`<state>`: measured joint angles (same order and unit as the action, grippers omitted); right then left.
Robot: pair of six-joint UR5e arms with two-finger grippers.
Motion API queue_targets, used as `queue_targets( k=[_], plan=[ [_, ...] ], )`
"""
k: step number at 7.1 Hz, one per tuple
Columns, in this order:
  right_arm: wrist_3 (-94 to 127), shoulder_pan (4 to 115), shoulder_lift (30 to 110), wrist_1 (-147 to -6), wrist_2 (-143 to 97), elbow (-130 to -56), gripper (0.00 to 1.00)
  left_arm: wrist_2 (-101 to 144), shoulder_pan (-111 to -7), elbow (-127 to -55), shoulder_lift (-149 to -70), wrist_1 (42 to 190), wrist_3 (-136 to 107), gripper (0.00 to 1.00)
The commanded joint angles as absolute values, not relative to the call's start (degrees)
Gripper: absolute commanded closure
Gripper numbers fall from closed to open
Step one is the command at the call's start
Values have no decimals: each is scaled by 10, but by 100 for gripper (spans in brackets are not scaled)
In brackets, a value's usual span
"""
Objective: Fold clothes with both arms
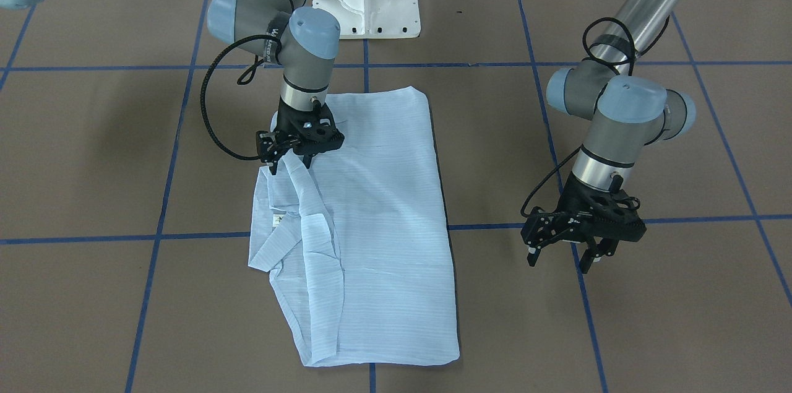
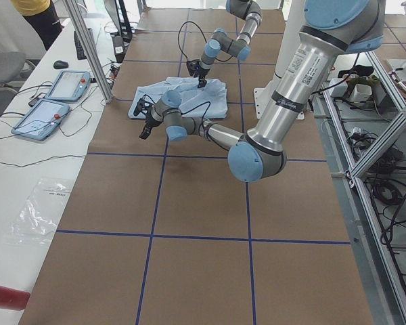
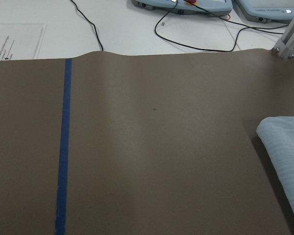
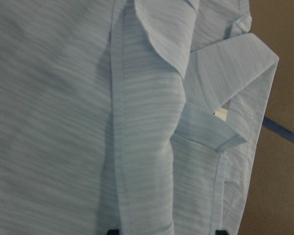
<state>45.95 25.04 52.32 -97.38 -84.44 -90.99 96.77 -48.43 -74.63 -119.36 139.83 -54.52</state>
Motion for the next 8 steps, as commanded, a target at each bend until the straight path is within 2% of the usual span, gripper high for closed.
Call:
queue_targets(
  k=[1, 2, 3, 4, 5, 6, 7, 8],
  plan=[
    [412, 258, 527, -990, -838, -919, 80, 968, -483, -746, -1194, 1398, -546, 0],
    [404, 274, 529, -991, -839, -924, 83, 968, -483, -745, -1194, 1398, -546, 0],
    [399, 290, 539, -990, -841, -928, 82, 968, -483, -746, -1194, 1398, -546, 0],
    [400, 298, 572, -987, -840, -959, 67, 968, -483, -746, -1194, 1398, -546, 0],
    [409, 300, 624, -984, -838, -1006, 38, 969, -483, -747, -1194, 1398, -547, 0],
    [413, 301, 660, -984, -839, -1045, 17, 968, -483, -748, -1194, 1398, -547, 0],
    [451, 313, 662, -982, -845, -1058, 1, 969, -482, -751, -1194, 1397, -547, 0],
    [538, 317, 664, -903, -856, -1059, 1, 977, -482, -771, -1194, 1394, -550, 0]
  ],
)
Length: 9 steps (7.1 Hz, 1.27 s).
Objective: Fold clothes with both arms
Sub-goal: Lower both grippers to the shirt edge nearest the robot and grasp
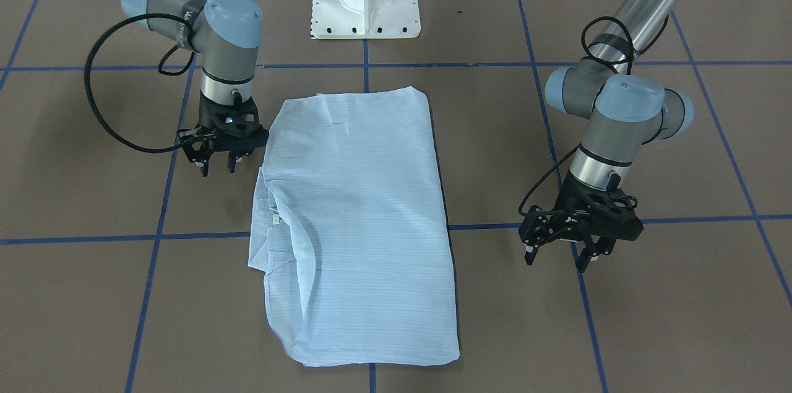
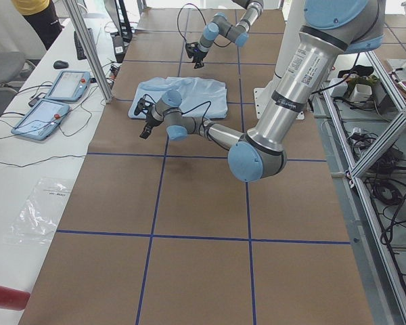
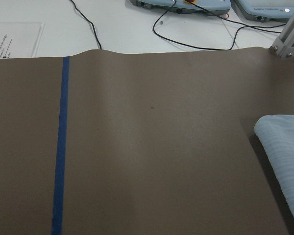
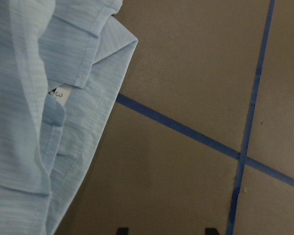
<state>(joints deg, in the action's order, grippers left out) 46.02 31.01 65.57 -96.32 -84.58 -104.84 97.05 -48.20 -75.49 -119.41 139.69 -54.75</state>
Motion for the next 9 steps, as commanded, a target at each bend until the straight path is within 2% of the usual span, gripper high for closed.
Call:
queue_targets(
  k=[1, 2, 4, 5, 7, 8, 9],
  plan=[
    [593, 323, 677, -802, -882, -1057, 1, 1029, -482, -812, -1194, 1384, -573, 0],
    [649, 324, 678, -769, -885, -1057, 1, 1036, -463, -852, -1195, 1349, -628, 0],
    [741, 327, 677, -757, -886, -1057, 1, 1015, -372, -1001, -1153, 1187, -688, 0],
    [743, 328, 675, -757, -885, -1057, 1, 930, -288, -1037, -1134, 1176, -759, 0],
    [744, 328, 674, -757, -885, -1056, 1, 905, -213, -1039, -1127, 1152, -819, 3],
    [744, 327, 673, -757, -884, -1056, 1, 897, -194, -1037, -1125, 1143, -828, 16],
    [744, 327, 673, -757, -883, -1055, 1, 898, -189, -1030, -1124, 1143, -828, 38]
  ],
)
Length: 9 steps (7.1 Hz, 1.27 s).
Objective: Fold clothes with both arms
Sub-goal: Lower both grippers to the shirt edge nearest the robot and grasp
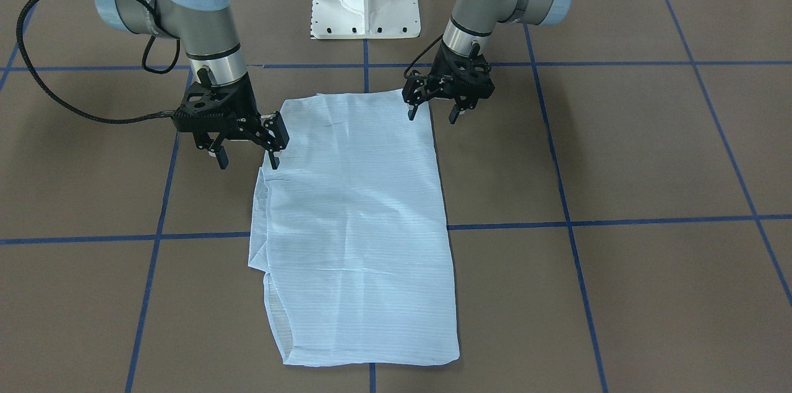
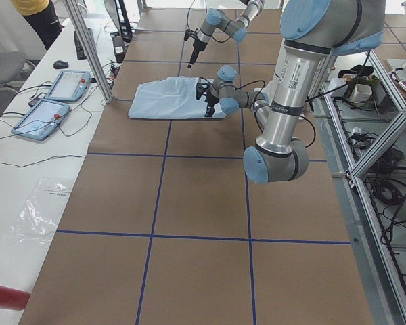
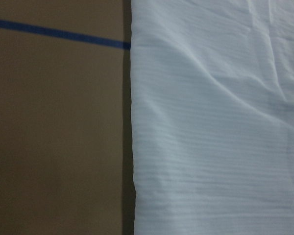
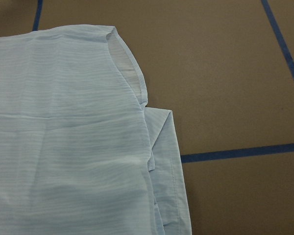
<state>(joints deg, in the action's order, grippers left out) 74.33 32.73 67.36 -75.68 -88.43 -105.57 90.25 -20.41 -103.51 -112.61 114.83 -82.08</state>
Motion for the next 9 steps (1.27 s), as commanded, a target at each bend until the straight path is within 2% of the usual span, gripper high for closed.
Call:
queue_targets(
  k=[1, 4, 7, 8, 9],
  plan=[
    [744, 327, 674, -757, -883, -1055, 1, 899, -186, -1030, -1124, 1142, -828, 39],
    [744, 327, 676, -757, -882, -1055, 1, 900, -177, -1031, -1129, 1143, -828, 45],
    [744, 326, 678, -757, -882, -1054, 1, 901, -170, -1030, -1129, 1143, -828, 46],
    [744, 325, 679, -757, -882, -1052, 1, 900, -164, -1030, -1129, 1143, -828, 50],
    [746, 324, 678, -757, -882, -1050, 1, 900, -162, -1030, -1129, 1143, -828, 59]
  ],
)
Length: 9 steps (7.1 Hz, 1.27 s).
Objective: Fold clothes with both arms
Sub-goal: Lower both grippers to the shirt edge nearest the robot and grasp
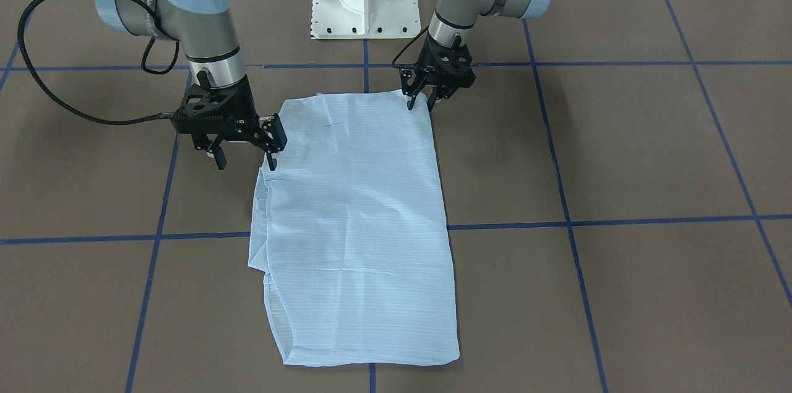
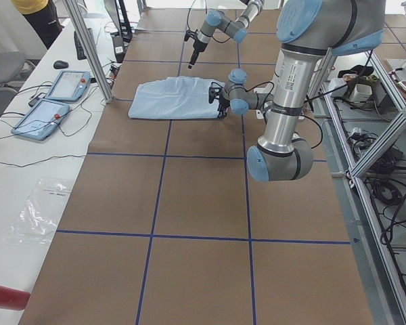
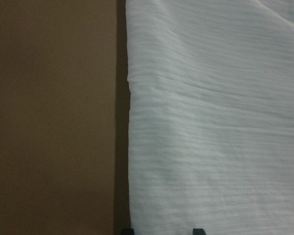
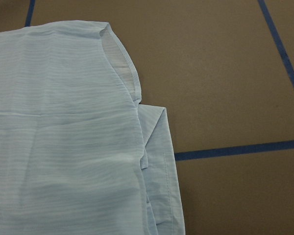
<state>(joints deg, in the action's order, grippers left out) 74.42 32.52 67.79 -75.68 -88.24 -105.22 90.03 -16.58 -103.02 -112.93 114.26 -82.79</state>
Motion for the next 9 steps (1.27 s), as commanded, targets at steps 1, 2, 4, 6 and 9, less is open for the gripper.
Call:
queue_targets(
  k=[1, 2, 4, 6, 9],
  plan=[
    [755, 316, 679, -756, -882, -1050, 1, 897, -162, -1030, -1129, 1143, -829, 100],
    [781, 308, 679, -756, -879, -1056, 1, 898, -162, -1032, -1126, 1143, -829, 100],
    [989, 251, 671, -765, -854, -1073, 4, 897, -163, -1031, -1125, 1143, -829, 100],
    [1201, 207, 657, -807, -853, -1085, 31, 896, -163, -1032, -1126, 1143, -829, 100],
    [1336, 119, 596, -921, -830, -1072, 36, 896, -163, -1034, -1126, 1143, -830, 100]
  ],
)
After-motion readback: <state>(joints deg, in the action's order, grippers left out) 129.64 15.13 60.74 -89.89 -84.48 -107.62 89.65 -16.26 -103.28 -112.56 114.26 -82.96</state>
